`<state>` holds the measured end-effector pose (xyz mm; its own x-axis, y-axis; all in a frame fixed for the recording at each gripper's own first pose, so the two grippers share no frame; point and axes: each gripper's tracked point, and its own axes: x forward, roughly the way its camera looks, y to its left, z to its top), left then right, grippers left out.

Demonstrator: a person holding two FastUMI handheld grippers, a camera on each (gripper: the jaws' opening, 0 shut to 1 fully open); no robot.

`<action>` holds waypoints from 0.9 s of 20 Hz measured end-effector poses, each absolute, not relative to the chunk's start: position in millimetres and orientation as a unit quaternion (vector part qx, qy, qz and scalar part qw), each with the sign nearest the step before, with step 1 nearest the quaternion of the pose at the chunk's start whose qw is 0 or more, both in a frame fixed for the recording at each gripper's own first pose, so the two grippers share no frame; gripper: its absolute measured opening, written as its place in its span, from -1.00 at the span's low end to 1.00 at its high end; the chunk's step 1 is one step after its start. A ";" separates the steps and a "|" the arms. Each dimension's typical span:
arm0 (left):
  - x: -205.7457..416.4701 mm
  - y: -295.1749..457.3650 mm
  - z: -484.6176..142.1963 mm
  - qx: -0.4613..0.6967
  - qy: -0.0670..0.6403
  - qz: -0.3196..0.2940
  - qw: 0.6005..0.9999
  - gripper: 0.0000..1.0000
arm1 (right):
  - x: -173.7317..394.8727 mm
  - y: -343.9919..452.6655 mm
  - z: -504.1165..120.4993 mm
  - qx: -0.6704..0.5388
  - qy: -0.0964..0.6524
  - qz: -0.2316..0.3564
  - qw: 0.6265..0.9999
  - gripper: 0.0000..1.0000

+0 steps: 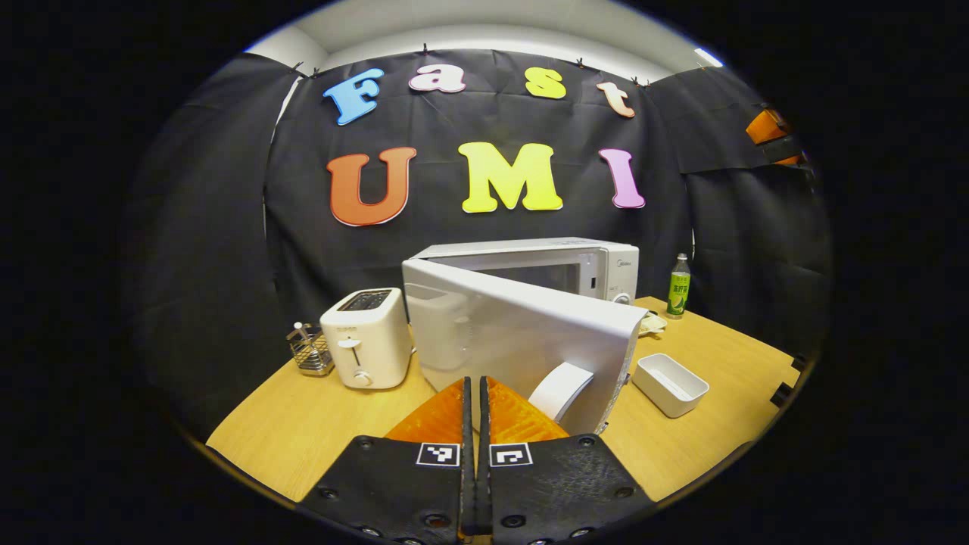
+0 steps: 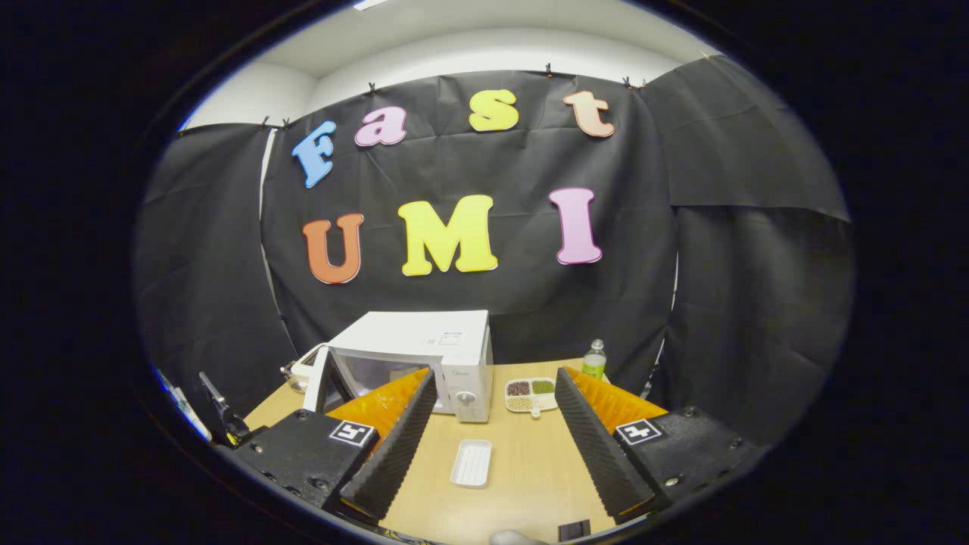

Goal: Open the microwave oven with the left hand, put the food in, and close the microwave oven.

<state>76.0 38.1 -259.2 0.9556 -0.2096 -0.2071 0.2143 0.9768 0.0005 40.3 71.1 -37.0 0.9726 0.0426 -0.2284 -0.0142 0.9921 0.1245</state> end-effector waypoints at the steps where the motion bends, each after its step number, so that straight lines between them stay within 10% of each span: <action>1: 79.4 25.5 -257.5 0.013 0.101 -0.116 0.988 -1.00 | 42.1 68.8 -36.8 0.062 0.115 0.015 0.991 0.83; 18: 184.5 -117.4 -259.6 0.018 0.091 -0.174 0.980 -1.00 | 70.9 25.9 -41.8 0.045 0.122 0.021 0.991 0.83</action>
